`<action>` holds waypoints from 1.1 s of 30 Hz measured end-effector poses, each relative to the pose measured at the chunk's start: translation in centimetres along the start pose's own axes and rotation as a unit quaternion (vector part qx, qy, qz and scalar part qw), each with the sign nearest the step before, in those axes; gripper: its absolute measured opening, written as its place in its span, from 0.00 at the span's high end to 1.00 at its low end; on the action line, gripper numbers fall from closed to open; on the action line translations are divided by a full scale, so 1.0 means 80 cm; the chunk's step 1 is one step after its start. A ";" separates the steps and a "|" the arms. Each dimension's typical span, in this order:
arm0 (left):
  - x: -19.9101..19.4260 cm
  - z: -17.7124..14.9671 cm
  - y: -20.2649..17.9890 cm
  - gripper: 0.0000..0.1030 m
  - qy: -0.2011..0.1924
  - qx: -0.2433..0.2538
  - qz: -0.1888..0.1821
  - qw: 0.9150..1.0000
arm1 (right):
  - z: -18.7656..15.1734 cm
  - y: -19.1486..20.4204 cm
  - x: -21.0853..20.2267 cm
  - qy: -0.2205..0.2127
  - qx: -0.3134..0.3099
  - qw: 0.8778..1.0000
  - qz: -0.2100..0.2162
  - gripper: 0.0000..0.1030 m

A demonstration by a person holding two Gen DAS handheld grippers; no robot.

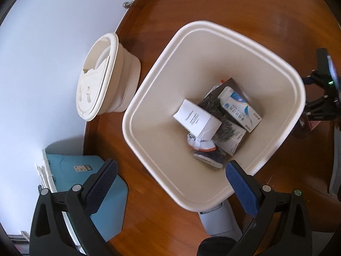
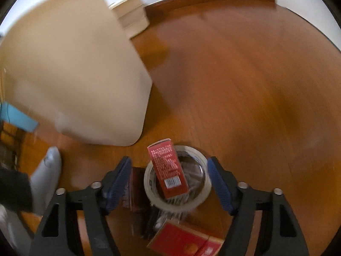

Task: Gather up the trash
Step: 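Grasp the small red medicine box from the floor with the right gripper, then grasp the red Nanjing cigarette pack with the left gripper and lift it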

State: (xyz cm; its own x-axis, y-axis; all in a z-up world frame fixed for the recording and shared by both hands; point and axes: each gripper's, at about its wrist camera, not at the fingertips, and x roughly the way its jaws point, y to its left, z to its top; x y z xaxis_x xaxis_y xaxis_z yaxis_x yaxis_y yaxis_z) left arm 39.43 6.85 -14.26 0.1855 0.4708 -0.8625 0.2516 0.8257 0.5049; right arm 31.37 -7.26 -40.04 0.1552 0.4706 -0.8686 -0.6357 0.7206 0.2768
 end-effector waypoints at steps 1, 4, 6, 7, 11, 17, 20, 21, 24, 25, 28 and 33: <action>-0.004 0.003 -0.004 0.00 -0.006 0.002 -0.003 1.000 | 0.000 -0.003 0.011 0.009 -0.008 1.000 -0.004 0.33; -0.020 0.012 -0.015 0.00 -0.032 0.008 -0.011 0.999 | 0.002 -0.003 0.034 0.030 -0.025 0.999 -0.009 0.36; -0.031 0.017 -0.024 0.00 -0.050 0.015 -0.013 0.999 | 0.002 -0.001 0.053 0.042 -0.044 0.998 -0.013 0.37; -0.035 0.019 -0.028 0.00 -0.056 0.018 -0.014 0.998 | 0.004 0.004 0.058 0.037 -0.056 0.998 -0.019 0.37; -0.046 0.022 -0.046 0.00 -0.074 0.023 -0.044 0.996 | 0.016 0.006 0.051 0.028 -0.046 0.998 -0.016 0.70; -0.053 0.021 -0.097 0.00 -0.076 0.035 -0.136 0.987 | 0.009 -0.033 -0.014 -0.047 0.060 0.997 0.013 0.70; -0.034 0.017 -0.134 0.00 -0.025 0.008 -0.219 0.975 | -0.013 -0.069 -0.064 -0.104 0.142 0.984 0.031 0.70; -0.018 0.015 -0.151 0.00 0.011 -0.023 -0.264 0.964 | -0.019 -0.078 -0.075 -0.115 0.161 0.980 0.032 0.70; 0.023 0.011 -0.187 0.00 0.067 -0.094 -0.314 0.942 | -0.038 -0.102 -0.108 -0.151 0.213 0.965 0.027 0.70; 0.043 0.009 -0.200 0.00 0.085 -0.134 -0.317 0.935 | -0.042 -0.109 -0.116 -0.158 0.222 0.962 0.023 0.70; 0.092 0.008 -0.237 0.00 0.119 -0.214 -0.322 0.915 | -0.056 -0.121 -0.133 -0.169 0.253 0.952 0.017 0.70; 0.164 -0.002 -0.257 0.00 0.141 -0.359 -0.313 0.868 | -0.086 -0.134 -0.134 -0.155 0.287 0.945 0.015 0.70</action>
State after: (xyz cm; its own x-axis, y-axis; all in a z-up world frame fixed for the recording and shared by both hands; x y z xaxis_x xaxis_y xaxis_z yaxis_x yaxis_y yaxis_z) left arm 36.56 -3.93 -36.00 -0.0395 -0.1653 -0.9855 -0.4553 0.8809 -0.1295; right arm 31.33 -23.52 -36.48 0.4132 0.5583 -0.7194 -0.1427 0.8199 0.5544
